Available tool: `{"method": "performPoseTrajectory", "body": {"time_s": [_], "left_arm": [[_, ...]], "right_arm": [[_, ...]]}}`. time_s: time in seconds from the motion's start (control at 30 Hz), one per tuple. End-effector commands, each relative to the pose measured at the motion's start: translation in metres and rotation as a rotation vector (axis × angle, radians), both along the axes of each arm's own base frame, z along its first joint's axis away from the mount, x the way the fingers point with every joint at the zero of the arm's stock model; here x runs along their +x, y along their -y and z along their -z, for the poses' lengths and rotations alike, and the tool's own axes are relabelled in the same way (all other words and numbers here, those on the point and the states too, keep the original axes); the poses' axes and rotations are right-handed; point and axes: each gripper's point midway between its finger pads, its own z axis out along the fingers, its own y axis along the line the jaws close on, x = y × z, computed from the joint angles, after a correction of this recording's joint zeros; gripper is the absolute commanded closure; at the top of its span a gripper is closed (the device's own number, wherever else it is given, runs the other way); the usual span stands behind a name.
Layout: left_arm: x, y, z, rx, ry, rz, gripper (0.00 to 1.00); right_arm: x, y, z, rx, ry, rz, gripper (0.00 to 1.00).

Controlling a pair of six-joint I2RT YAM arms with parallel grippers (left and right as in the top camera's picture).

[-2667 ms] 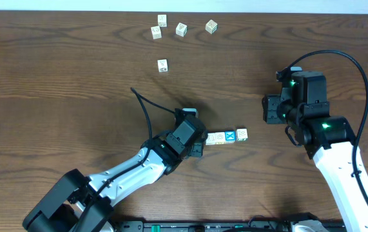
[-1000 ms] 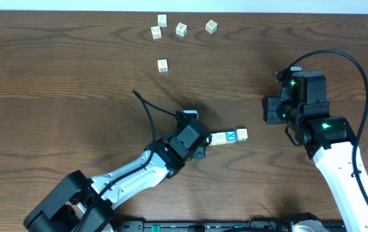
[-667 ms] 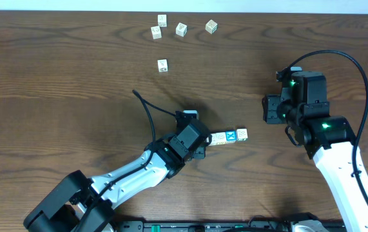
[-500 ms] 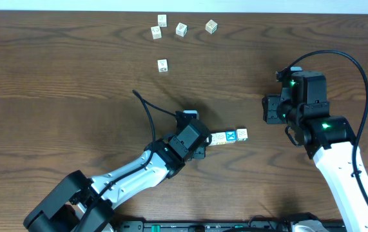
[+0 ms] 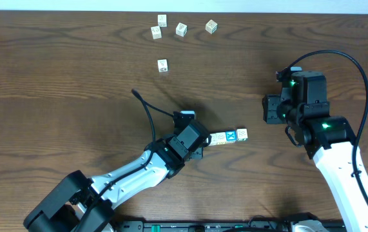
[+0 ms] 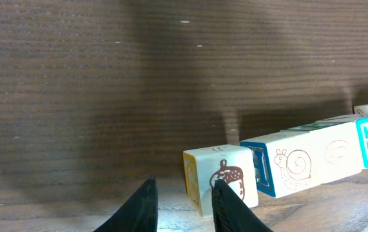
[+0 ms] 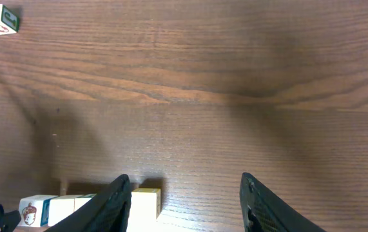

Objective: Lift 5 blocks
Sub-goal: 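Move the right gripper down toward the right end of the row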

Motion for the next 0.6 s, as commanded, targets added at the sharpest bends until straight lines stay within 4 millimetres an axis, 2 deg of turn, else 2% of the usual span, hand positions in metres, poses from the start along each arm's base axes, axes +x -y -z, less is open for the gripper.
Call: {"method": "performPoseTrajectory", "body": {"time_s": [0.0,0.07,0.13,0.3,0.47,0.57], "left_arm": [[0.008,0.004,-0.017,-0.004,0.059,0.014,0.76],[0.010,0.003,-0.025,0.004,0.090,0.035,0.86],[0.014,-0.004,-0.030,0.032,0.119,0.015,0.92],[0.014,-0.009,-0.029,0.076,0.133,0.038,0.92],[0.017,-0.009,-0.031,0.127,0.170,0.107,0.93],[0.015,-0.011,-0.029,0.173,0.178,0.166,0.93]], "right_arm": [[-0.001,0.006,0.001,-0.018,0.002,0.012,0.49],[-0.001,0.008,0.001,-0.024,0.003,0.016,0.49],[-0.001,0.008,0.001,-0.023,0.003,0.016,0.52],[-0.002,0.008,0.004,-0.024,-0.003,0.016,0.75],[-0.010,0.008,0.037,-0.008,-0.040,0.043,0.99],[-0.021,0.009,0.055,0.001,-0.088,0.055,0.99]]}}
